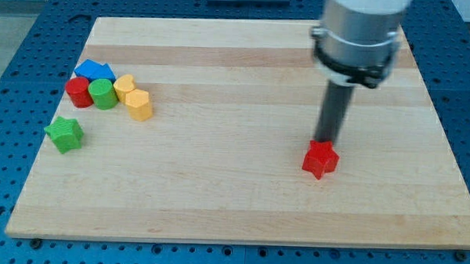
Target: Move the red star slightly down
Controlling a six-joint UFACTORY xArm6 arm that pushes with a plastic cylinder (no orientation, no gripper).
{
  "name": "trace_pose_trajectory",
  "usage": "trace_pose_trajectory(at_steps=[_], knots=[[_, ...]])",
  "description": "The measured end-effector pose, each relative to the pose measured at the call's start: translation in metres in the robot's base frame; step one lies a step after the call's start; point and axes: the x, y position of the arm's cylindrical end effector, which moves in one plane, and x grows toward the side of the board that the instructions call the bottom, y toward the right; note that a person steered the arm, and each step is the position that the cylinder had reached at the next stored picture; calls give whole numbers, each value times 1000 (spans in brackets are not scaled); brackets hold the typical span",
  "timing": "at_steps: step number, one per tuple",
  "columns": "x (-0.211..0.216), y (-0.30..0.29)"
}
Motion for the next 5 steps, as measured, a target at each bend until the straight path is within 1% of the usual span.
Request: trace_pose_trajectory(at_steps=[1, 3, 4, 5], knots=[[8, 11], [-22, -67], [-5, -69], [18, -44]])
